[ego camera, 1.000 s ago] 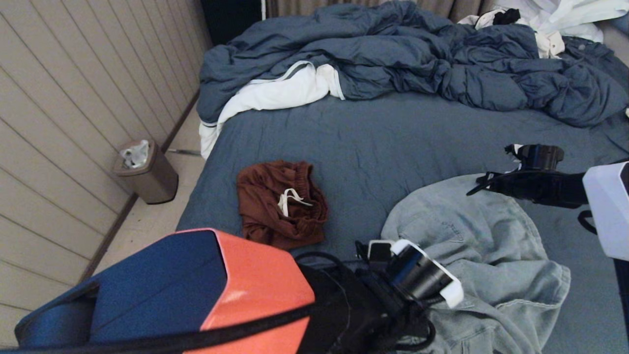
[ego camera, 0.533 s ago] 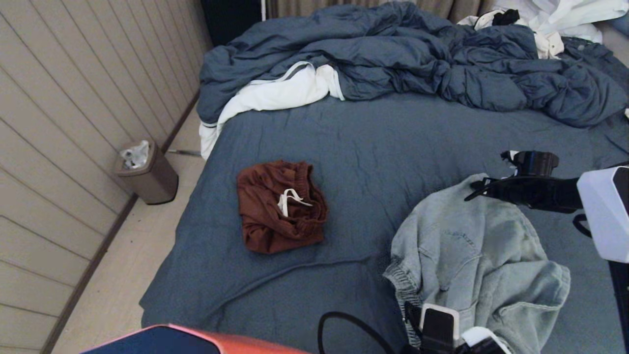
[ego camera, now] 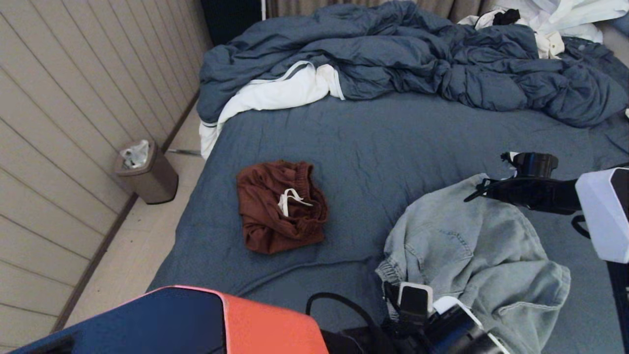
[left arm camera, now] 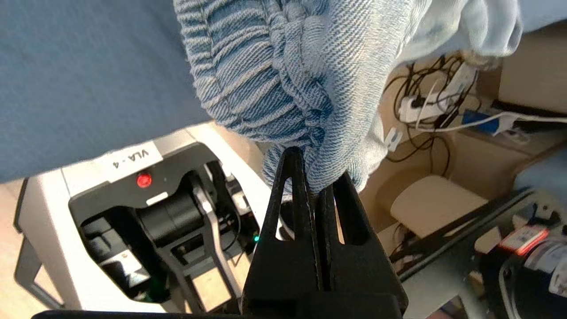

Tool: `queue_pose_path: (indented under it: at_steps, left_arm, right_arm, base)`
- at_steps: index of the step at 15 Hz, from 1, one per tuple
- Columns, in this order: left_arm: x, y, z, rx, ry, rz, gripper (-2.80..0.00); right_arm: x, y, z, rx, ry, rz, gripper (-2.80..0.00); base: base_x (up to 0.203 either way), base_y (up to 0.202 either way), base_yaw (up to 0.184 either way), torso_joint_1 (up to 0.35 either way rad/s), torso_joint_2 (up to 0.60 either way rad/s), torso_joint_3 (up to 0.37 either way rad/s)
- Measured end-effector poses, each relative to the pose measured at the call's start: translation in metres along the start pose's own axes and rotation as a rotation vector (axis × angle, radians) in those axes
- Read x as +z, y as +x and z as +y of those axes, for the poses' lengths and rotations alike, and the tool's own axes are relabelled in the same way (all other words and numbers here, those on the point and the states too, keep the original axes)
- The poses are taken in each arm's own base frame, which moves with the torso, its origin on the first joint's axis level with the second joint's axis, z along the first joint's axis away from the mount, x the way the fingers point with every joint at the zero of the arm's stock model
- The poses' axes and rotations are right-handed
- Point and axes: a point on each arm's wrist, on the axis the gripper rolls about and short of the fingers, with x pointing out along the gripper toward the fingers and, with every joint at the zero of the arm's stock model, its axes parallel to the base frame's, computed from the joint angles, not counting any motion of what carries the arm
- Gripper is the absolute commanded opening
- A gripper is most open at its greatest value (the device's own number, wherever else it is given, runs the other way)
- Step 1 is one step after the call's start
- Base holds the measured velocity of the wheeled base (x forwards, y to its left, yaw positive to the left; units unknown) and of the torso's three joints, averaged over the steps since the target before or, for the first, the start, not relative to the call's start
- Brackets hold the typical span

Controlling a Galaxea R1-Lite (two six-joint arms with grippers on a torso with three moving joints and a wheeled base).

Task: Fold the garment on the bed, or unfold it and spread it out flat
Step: Unford the blue shorts

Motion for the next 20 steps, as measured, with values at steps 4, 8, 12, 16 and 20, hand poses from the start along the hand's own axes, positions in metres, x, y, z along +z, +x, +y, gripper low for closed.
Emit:
queue_pose_path:
  at_steps: [4, 8, 12, 16, 20]
  left_arm:
    - [0.030, 0.002, 0.022, 0.027, -0.056, -0.067, -2.80]
    - [0.078, -0.020, 0.051, 0.041, -0.101, -0.180, -2.80]
    - [0.108, -0.060, 0.069, 0.039, -0.116, -0.271, -2.80]
    - [0.111, -0.103, 0.079, 0.031, -0.085, -0.315, -2.80]
    - [0.118, -0.145, 0.079, -0.008, -0.052, -0.387, -2.80]
  right_arm:
    - [0.001, 0.001, -0.001, 0.000, 0.009, -0.032, -2.80]
    - [0.025, -0.023, 0.001, -0.001, 0.027, -0.067, -2.80]
    - [0.058, -0.066, 0.006, 0.008, 0.035, -0.121, -2.80]
    - [0.094, -0.125, 0.014, 0.019, 0.036, -0.199, -2.80]
    - [0.123, -0.184, 0.021, 0.031, 0.029, -0.289, -2.80]
  base:
    - [0.000, 0.000, 0.000, 0.000, 0.00, 0.000]
    - [0.000, 0.000, 0.000, 0.000, 0.00, 0.000]
    - [0.000, 0.000, 0.000, 0.000, 0.00, 0.000]
    - [0.000, 0.000, 0.000, 0.000, 0.00, 0.000]
    - [0.000, 0.000, 0.000, 0.000, 0.00, 0.000]
